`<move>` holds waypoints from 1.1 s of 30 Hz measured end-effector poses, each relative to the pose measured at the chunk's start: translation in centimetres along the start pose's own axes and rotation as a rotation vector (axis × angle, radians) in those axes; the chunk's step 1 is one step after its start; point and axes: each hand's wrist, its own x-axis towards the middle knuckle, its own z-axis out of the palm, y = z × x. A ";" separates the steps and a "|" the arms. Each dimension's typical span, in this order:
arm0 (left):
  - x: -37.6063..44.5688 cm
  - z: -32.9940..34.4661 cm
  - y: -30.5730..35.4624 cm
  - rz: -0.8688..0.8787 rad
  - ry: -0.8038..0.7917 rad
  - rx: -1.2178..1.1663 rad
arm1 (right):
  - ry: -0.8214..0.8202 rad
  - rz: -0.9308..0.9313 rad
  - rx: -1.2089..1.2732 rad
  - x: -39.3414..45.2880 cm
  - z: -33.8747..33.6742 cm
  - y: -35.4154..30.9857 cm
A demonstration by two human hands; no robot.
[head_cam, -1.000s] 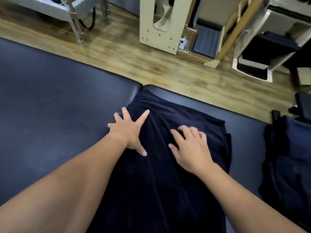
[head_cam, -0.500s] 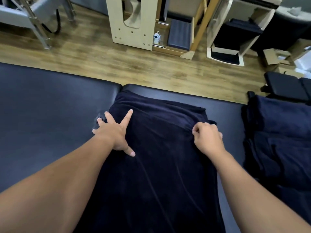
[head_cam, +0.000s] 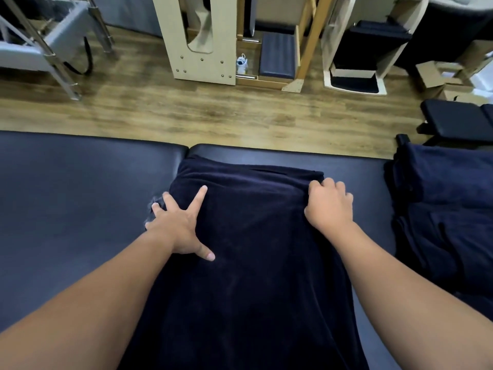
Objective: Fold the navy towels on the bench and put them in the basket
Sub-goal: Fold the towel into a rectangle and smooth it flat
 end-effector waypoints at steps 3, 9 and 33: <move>0.1 -1.5 -1.0 0.083 0.045 -0.206 | 0.058 -0.045 0.135 1.5 -0.1 -0.5; 5.8 -6.8 -1.3 -0.190 0.359 -0.879 | -0.057 0.026 0.228 5.2 -0.3 -2.1; 5.0 -1.5 -1.0 0.453 0.369 0.344 | -0.168 -0.265 0.170 -9.5 2.1 -7.3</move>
